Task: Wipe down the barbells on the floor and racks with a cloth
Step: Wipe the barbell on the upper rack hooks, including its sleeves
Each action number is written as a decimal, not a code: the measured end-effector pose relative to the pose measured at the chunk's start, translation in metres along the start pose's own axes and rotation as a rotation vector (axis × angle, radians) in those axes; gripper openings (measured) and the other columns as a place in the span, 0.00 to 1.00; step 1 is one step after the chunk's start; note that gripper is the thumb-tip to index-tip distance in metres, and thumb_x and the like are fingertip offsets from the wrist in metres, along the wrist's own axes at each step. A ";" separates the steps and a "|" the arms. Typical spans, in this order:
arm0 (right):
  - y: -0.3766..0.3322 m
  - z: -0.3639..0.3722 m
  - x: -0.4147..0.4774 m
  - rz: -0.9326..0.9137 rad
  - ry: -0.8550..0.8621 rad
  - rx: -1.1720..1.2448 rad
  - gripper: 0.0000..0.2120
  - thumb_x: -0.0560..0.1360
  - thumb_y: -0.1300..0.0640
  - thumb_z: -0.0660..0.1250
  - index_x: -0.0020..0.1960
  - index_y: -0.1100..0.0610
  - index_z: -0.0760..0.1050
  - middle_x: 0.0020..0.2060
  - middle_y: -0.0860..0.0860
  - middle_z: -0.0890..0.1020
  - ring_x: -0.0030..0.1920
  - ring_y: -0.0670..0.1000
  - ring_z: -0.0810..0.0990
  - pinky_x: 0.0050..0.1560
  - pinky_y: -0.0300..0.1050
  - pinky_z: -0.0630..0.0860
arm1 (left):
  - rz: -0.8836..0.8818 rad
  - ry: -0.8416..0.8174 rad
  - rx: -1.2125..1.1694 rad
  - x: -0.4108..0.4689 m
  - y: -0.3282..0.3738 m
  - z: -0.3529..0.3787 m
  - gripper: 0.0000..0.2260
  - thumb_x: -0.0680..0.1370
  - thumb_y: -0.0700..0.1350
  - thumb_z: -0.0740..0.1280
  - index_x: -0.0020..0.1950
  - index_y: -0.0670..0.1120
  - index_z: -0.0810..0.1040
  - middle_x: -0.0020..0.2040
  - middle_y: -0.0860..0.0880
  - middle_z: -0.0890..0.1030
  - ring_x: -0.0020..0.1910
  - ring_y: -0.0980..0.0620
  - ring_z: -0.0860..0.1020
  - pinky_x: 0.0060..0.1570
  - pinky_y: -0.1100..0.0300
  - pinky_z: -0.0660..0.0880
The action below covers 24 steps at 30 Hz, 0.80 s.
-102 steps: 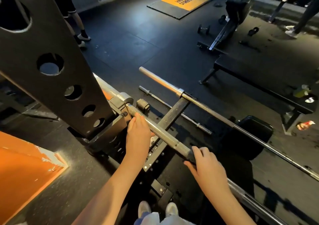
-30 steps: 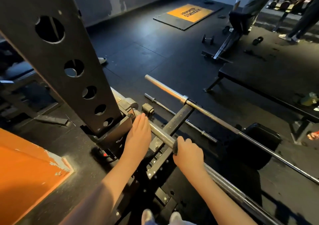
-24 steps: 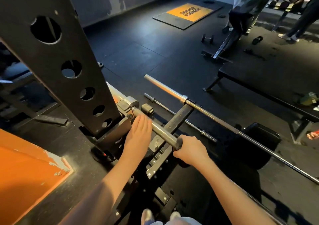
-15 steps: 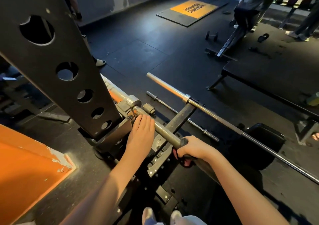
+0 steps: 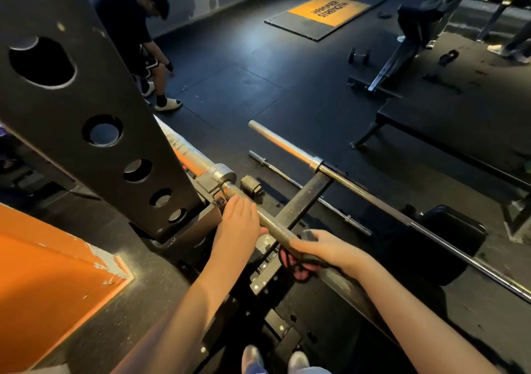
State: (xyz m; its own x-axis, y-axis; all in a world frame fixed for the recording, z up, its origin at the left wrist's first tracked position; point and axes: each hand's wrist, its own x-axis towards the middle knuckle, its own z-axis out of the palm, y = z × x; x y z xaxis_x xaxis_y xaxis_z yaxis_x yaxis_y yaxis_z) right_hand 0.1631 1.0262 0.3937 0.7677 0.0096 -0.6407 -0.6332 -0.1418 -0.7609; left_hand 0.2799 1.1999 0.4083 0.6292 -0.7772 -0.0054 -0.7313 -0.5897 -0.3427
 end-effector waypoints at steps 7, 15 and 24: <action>-0.057 0.033 0.027 -0.144 0.155 -0.212 0.28 0.77 0.37 0.60 0.70 0.53 0.67 0.58 0.45 0.73 0.56 0.46 0.75 0.52 0.39 0.71 | 0.036 -0.051 0.050 -0.008 -0.002 -0.004 0.25 0.66 0.62 0.74 0.50 0.43 0.83 0.45 0.47 0.82 0.53 0.46 0.80 0.67 0.50 0.67; 0.003 0.004 -0.009 -0.042 -0.065 0.087 0.29 0.71 0.45 0.64 0.71 0.48 0.64 0.63 0.53 0.76 0.60 0.52 0.78 0.66 0.50 0.71 | 0.001 -0.097 0.077 -0.010 -0.001 -0.007 0.31 0.82 0.59 0.52 0.73 0.36 0.62 0.71 0.39 0.68 0.74 0.40 0.60 0.75 0.46 0.46; -0.048 0.024 0.031 -0.145 0.066 0.176 0.13 0.80 0.55 0.62 0.63 0.56 0.71 0.52 0.52 0.82 0.50 0.50 0.82 0.58 0.47 0.77 | -0.005 -0.191 0.053 -0.009 0.000 -0.027 0.25 0.83 0.48 0.54 0.76 0.37 0.54 0.73 0.40 0.62 0.75 0.40 0.56 0.74 0.47 0.42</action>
State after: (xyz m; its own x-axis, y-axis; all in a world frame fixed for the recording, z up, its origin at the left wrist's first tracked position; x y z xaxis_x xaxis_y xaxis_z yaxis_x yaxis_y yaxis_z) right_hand 0.2147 1.0571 0.4081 0.8530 -0.0487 -0.5196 -0.5187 0.0309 -0.8544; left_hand 0.2670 1.2006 0.4338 0.6747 -0.7157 -0.1802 -0.7167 -0.5770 -0.3917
